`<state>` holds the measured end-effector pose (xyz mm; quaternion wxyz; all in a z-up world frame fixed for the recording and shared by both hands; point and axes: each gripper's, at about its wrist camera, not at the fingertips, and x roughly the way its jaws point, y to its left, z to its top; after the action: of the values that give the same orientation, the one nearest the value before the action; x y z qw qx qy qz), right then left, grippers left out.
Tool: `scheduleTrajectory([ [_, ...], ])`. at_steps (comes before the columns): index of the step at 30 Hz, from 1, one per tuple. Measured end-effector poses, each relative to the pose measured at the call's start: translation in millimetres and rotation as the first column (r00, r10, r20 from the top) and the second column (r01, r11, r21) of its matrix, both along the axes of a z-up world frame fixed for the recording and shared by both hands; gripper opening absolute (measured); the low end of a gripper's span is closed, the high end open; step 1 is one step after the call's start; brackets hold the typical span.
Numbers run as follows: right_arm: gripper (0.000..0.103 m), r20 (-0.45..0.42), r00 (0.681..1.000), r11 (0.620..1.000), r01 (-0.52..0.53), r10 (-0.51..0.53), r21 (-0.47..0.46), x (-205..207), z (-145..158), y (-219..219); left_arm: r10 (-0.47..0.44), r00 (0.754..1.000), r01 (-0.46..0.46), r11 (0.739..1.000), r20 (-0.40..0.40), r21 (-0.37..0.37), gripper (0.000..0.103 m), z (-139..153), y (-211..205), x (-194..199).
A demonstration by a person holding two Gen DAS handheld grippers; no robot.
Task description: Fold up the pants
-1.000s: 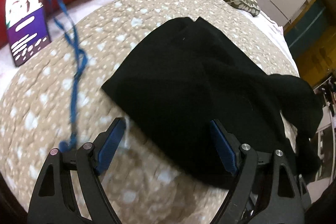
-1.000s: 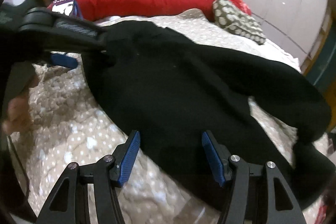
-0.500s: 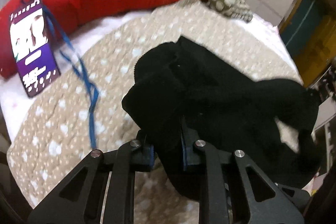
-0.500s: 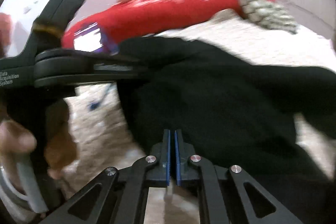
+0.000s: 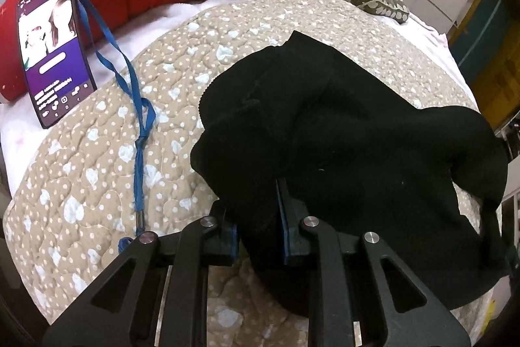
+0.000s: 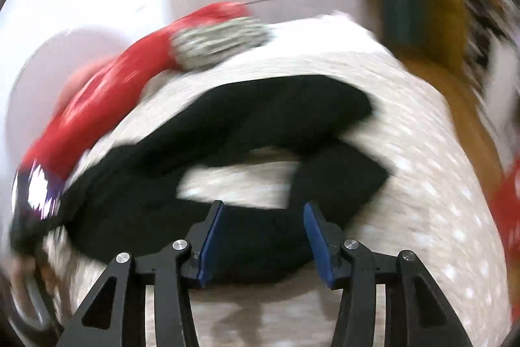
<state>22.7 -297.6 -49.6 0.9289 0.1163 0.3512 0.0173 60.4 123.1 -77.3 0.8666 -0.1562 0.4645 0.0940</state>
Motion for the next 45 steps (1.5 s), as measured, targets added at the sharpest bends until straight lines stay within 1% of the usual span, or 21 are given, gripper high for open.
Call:
scheduleTrajectory([
  [2, 0.052, -0.03, 0.997, 0.991, 0.076, -0.073, 0.108, 13, -9, -31, -0.003, 1.0, 0.003, 1.0, -0.005, 0.018, 0.018, 1, -3, 0],
  [6, 0.053, -0.128, 0.986, 0.947, 0.14, -0.107, 0.289, 36, -29, -55, -0.002, 1.0, 0.003, 1.0, -0.013, 0.024, 0.02, 1, -4, 1],
  [9, 0.056, -0.146, 0.978, 0.925, 0.19, -0.149, 0.328, 41, -39, -67, 0.004, 1.0, -0.003, 0.999, -0.027, 0.034, 0.02, -1, -6, 4],
  [11, 0.054, -0.117, 0.985, 0.925, 0.16, -0.126, 0.346, 51, -44, -69, 0.008, 1.0, -0.006, 0.999, -0.026, 0.051, 0.02, 1, -9, 4],
  [12, 0.046, -0.103, 0.988, 0.926, 0.142, -0.112, 0.35, 59, -45, -69, 0.008, 1.0, -0.007, 0.998, -0.026, 0.054, 0.02, 1, -10, 4],
  [13, 0.016, -0.104, 0.988, 0.926, 0.146, -0.117, 0.348, 64, -46, -71, 0.008, 1.0, -0.007, 0.999, -0.028, 0.053, 0.02, 1, -10, 4],
  [14, 0.006, -0.112, 0.986, 0.927, 0.158, -0.126, 0.341, 64, -45, -72, 0.007, 1.0, -0.006, 0.999, -0.029, 0.047, 0.02, 1, -9, 3],
  [16, 0.005, -0.071, 0.988, 0.937, 0.152, -0.137, 0.316, 45, -34, -79, 0.005, 1.0, -0.004, 0.999, -0.027, 0.035, 0.02, 2, -6, 2],
  [19, 0.005, -0.054, 0.987, 0.972, 0.16, -0.153, 0.171, 4, -18, -84, 0.004, 1.0, -0.003, 1.0, -0.027, 0.03, 0.021, 1, -6, -1],
  [22, 0.005, -0.139, 0.979, 0.982, 0.165, -0.152, 0.094, -31, -32, -89, -0.005, 1.0, 0.006, 0.998, -0.023, 0.061, 0.022, 0, -12, -4],
  [24, 0.005, -0.206, 0.964, 0.983, 0.181, -0.168, 0.044, -35, -50, -92, 0.0, 1.0, 0.002, 0.998, -0.027, 0.069, 0.024, -1, -13, -7],
  [26, 0.011, -0.201, 0.965, 0.981, 0.184, -0.17, 0.054, -40, -52, -95, -0.004, 1.0, 0.005, 0.998, -0.031, 0.061, 0.025, 2, -12, -11],
  [28, 0.023, -0.19, 0.957, 0.976, 0.215, -0.217, -0.029, -45, -37, -96, -0.01, 0.999, 0.012, 0.998, -0.043, 0.055, 0.025, 8, -11, -16],
  [29, 0.023, -0.164, 0.955, 0.968, 0.238, -0.249, -0.08, -50, -26, -97, -0.014, 0.999, 0.017, 0.998, -0.052, 0.052, 0.025, 11, -10, -18],
  [31, 0.024, -0.097, 0.962, 0.965, 0.246, -0.255, -0.092, -55, -3, -97, -0.021, 0.999, 0.023, 0.998, -0.036, 0.063, 0.025, 25, -10, -26],
  [34, 0.035, -0.011, 0.985, 0.985, 0.172, -0.172, 0.005, -44, 28, -84, -0.021, 1.0, 0.02, 0.995, 0.015, 0.096, 0.025, 47, -9, -38],
  [36, 0.037, 0.014, 0.998, 0.997, 0.06, -0.061, 0.046, -25, 37, -61, -0.028, 0.998, 0.023, 0.995, 0.049, 0.101, 0.025, 61, -9, -42],
  [38, 0.037, 0.023, 0.998, 0.997, -0.062, 0.061, 0.046, -1, 40, -28, -0.047, 0.996, 0.04, 0.995, 0.073, 0.097, 0.034, 69, -11, -40],
  [39, 0.037, 0.03, 0.994, 0.994, -0.104, 0.103, 0.038, 9, 40, -13, -0.054, 0.995, 0.046, 0.994, 0.078, 0.095, 0.045, 71, -12, -38],
  [41, 0.037, 0.044, 0.978, 0.979, -0.203, 0.202, 0.023, 39, 41, 23, -0.065, 0.995, 0.058, 0.994, 0.078, 0.095, 0.053, 69, -15, -26],
  [45, 0.039, 0.033, 0.916, 0.916, -0.401, 0.401, 0.023, 93, 41, 99, -0.085, 0.995, 0.08, 0.993, 0.053, 0.089, 0.053, 57, -19, 6],
])
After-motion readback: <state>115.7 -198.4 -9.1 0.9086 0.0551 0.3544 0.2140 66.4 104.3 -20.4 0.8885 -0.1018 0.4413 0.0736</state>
